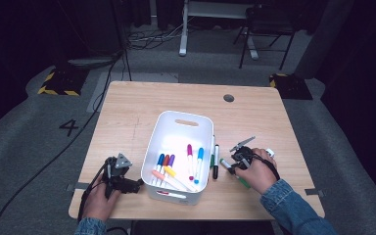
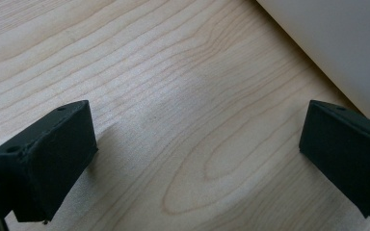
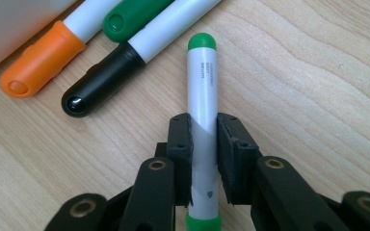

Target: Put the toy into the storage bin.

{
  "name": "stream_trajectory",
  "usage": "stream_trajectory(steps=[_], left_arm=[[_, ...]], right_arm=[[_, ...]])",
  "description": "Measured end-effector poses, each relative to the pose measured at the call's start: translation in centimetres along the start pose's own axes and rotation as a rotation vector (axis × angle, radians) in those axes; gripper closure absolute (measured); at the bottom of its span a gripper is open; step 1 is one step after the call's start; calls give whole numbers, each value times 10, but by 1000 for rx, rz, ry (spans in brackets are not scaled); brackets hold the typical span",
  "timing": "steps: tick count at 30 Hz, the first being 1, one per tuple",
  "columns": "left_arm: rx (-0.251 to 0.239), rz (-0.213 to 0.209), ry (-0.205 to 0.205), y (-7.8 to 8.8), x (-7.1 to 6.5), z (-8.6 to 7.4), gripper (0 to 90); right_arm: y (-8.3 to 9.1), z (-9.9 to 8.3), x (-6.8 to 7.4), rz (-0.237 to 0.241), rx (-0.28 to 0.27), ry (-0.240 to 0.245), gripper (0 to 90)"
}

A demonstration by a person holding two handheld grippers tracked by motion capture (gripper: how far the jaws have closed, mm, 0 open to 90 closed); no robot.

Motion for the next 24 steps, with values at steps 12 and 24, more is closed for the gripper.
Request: stream_trajectory(steps=[12, 24], left_arm=[[0, 0, 0, 0, 0, 0, 0], [0, 0, 0, 0, 0, 0, 0]], right_arm=[[25, 8, 1, 13, -50, 21, 770], [70, 26, 5, 32, -140, 39, 770]])
Point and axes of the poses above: each handheld gripper's, and its own axes: y roughly backward along the jaws, z roughly out of its top, x roughly to its left, the point moved 4 cm from there along -y, roughly forward along the jaws, and after that the axes turned 5 degrees about -z, right-handed, at the moved point
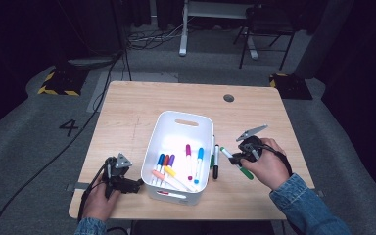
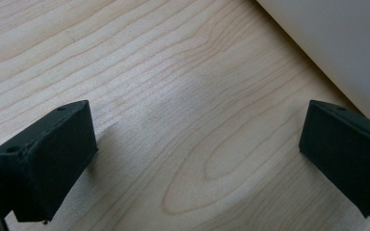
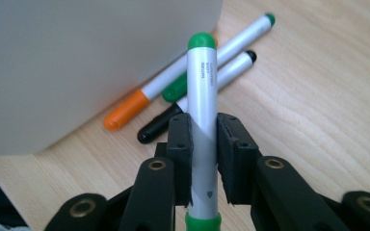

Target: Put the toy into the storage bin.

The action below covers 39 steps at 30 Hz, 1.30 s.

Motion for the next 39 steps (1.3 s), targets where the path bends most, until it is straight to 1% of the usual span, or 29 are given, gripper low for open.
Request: stream_trajectory(steps=[1, 2, 6, 8, 10, 11, 12, 13, 14, 18, 21, 23, 26, 27, 28, 29, 30, 31, 32, 34, 36, 37, 39], left_arm=[[-1, -1, 0, 0, 0, 0, 0], [-1, 2, -1, 0, 0, 0, 0], [0, 3, -3, 0, 0, 0, 0], [-1, 5, -3, 0, 0, 0, 0], [-1, 4, -3, 0, 0, 0, 0], [-2, 7, -5, 0, 1, 0, 0], [0, 3, -2, 0, 0, 0, 0], [0, 4, -3, 0, 0, 0, 0], [-1, 5, -4, 0, 0, 0, 0], [1, -1, 3, 0, 0, 0, 0], [1, -1, 5, 0, 0, 0, 0], [0, -2, 5, 0, 0, 0, 0], [0, -2, 5, 0, 0, 0, 0], [1, -1, 4, 0, 0, 0, 0], [1, -2, 4, 0, 0, 0, 0], [1, -2, 5, 0, 0, 0, 0], [1, -2, 4, 0, 0, 0, 0], [1, -1, 4, 0, 0, 0, 0], [1, -2, 5, 0, 0, 0, 0], [1, -1, 5, 0, 0, 0, 0], [0, -2, 4, 0, 0, 0, 0], [1, -1, 4, 0, 0, 0, 0], [1, -1, 4, 0, 0, 0, 0]], right_arm=[[4, 2, 0, 7, -10, 3, 770], [8, 5, 1, 4, -21, 1, 769], [20, 12, 3, 3, -53, 23, 769], [25, 15, 5, 6, -57, 20, 769], [30, 18, 5, 8, -70, 34, 770], [32, 19, 6, 12, -70, 24, 769], [34, 21, 7, 15, -77, 27, 769], [36, 22, 8, 22, -83, 23, 770], [37, 23, 7, 17, -90, 37, 769], [43, 30, 10, 32, -106, 35, 769], [46, 36, 15, 42, -112, 51, 769], [47, 40, 18, 51, -115, 59, 769], [48, 48, 24, 53, -118, 90, 769], [48, 50, 26, 57, -116, 88, 769], [48, 53, 28, 62, -120, 99, 769], [48, 57, 31, 67, -116, 100, 769], [48, 59, 33, 62, -118, 108, 769], [48, 62, 36, 73, -117, 108, 769], [47, 65, 37, 75, -120, 125, 769], [46, 70, 43, 81, -110, 118, 769], [44, 77, 48, 89, -111, 132, 769], [43, 79, 50, 92, -108, 128, 769], [41, 84, 54, 98, -108, 143, 769]])
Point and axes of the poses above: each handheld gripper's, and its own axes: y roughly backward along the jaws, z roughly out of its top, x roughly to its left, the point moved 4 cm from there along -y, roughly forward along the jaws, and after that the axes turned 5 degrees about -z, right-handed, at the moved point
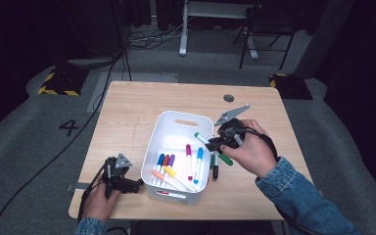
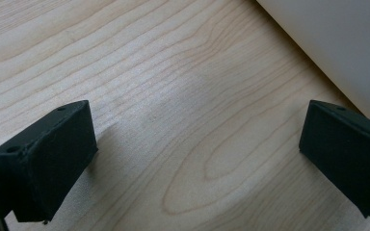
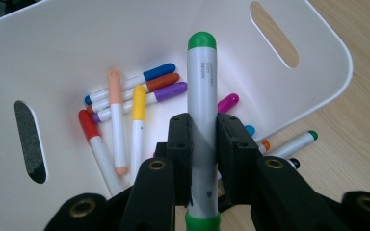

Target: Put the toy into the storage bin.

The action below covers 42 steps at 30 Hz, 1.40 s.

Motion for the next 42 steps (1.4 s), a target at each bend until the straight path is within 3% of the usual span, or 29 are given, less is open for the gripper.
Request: stream_trajectory(steps=[27, 42], left_arm=[[-1, 2, -4, 0, 0, 0, 0], [-1, 1, -4, 0, 0, 0, 0]], right_arm=[[-25, 45, 35, 72, -18, 57, 769], [-48, 37, 45, 62, 30, 155, 770]])
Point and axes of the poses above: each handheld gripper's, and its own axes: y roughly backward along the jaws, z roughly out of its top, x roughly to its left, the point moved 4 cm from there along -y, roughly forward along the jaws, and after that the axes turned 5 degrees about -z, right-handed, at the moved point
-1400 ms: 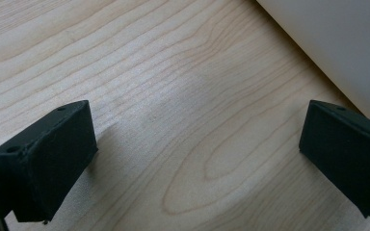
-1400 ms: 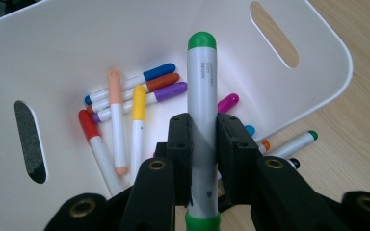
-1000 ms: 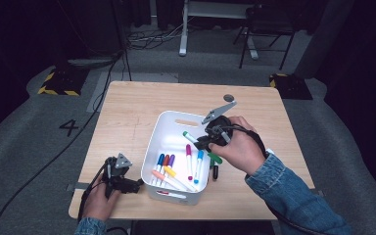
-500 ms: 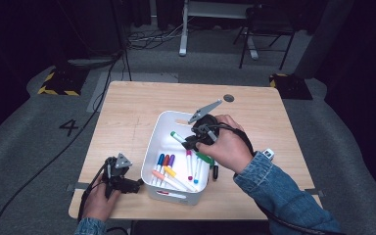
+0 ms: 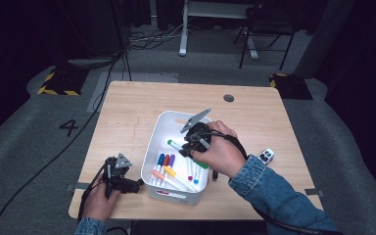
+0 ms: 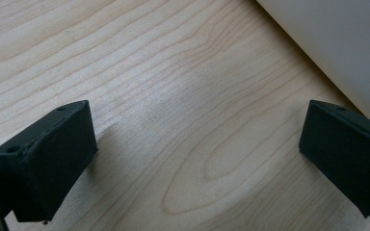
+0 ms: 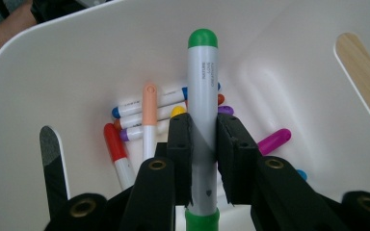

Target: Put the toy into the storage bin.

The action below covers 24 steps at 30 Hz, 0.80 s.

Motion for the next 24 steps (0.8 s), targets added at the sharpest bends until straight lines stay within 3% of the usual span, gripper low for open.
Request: stream_trajectory(steps=[6, 24], left_arm=[[-1, 0, 0, 0, 0, 0, 0], [0, -2, 4, 0, 0, 0, 0]], right_arm=[[-9, -3, 6, -2, 36, 30, 770], [-38, -17, 18, 8, 120, 59, 769]])
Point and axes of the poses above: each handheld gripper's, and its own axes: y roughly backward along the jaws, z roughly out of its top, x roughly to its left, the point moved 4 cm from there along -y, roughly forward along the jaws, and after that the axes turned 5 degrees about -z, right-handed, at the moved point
